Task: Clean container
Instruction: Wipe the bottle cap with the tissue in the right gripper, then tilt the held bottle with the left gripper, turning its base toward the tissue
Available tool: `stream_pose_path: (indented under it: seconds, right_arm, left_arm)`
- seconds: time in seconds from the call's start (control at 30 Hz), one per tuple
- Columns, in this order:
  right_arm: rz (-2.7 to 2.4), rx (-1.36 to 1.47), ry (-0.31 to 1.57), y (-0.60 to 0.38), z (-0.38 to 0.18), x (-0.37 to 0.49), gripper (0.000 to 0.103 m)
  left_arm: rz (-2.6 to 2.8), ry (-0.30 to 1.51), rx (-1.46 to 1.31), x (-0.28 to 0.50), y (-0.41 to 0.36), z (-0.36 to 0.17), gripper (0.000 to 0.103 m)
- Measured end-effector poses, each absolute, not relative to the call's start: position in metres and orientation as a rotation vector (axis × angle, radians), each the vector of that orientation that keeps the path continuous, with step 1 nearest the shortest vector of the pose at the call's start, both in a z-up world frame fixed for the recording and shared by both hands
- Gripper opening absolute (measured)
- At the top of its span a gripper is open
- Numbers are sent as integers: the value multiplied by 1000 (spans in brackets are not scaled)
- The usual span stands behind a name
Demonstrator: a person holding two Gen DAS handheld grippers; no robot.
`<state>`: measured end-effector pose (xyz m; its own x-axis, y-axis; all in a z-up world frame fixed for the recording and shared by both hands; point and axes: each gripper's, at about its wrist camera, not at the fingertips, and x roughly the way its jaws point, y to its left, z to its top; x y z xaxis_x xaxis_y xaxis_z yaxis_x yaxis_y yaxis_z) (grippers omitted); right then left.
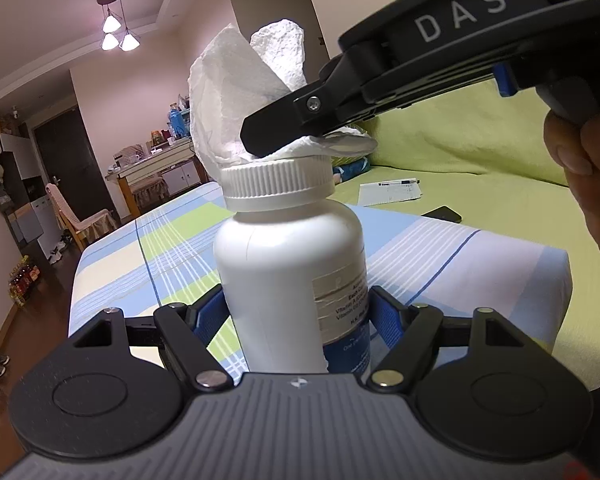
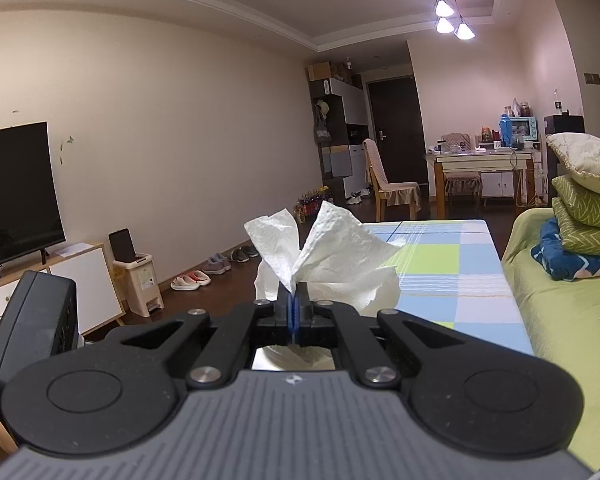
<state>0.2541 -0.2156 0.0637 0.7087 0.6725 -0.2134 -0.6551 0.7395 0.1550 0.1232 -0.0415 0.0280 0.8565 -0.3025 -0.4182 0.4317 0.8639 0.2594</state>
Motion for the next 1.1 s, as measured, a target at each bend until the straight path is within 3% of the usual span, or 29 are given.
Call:
stream_pose_path:
  seconds: [0.23, 0.63, 1.1]
  right_arm:
    - [765, 95, 267, -217, 61, 253, 0]
    - [720, 150, 285, -235, 45, 253, 0]
    - [654, 205, 326, -270, 13, 281, 0]
  left_arm:
    - [-389, 393, 361, 119, -38, 32, 75]
    - [-447, 557, 657, 120, -50, 49, 74]
    - [-485, 539, 626, 156, -69, 15, 73]
